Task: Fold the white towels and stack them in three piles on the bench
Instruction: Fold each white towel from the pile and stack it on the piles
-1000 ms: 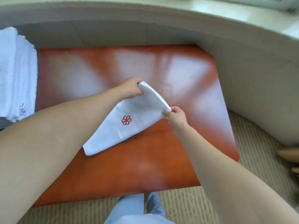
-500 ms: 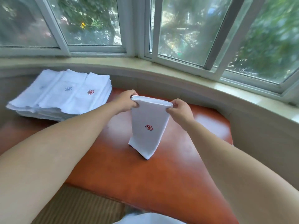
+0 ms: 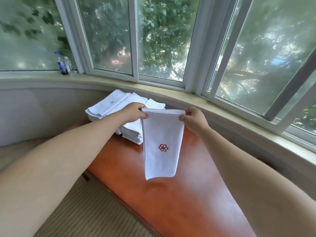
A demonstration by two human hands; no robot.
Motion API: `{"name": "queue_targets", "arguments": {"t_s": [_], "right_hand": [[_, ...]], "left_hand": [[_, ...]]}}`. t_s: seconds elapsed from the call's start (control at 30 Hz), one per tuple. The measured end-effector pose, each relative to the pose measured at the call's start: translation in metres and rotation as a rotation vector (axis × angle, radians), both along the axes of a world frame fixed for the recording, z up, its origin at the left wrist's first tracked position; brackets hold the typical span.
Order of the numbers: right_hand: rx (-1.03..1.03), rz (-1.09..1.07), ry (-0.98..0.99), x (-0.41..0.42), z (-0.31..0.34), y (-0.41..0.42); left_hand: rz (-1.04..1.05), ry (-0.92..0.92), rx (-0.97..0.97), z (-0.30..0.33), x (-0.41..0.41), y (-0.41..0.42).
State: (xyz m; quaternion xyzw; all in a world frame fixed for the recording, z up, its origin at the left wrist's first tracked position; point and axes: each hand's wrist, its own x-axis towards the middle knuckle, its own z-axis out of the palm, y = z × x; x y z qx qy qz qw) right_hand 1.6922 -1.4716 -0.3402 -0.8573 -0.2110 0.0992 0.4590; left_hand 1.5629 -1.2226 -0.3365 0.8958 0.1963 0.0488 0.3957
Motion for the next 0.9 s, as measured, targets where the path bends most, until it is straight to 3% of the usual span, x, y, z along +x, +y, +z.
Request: {"name": "queue_targets", "arguments": {"t_s": [0.43, 0.9], "right_hand": [[-0.011, 0.018, -0.01, -0.063, -0.005, 0.187], [-0.012, -0.237, -0.053, -0.056, 0.001, 0.289]], "left_hand": [[0.01, -0.039, 0.021, -0.007, -0.059, 0.195], [-0.207, -0.134, -0.005, -0.006, 0.005, 0.31]]}}
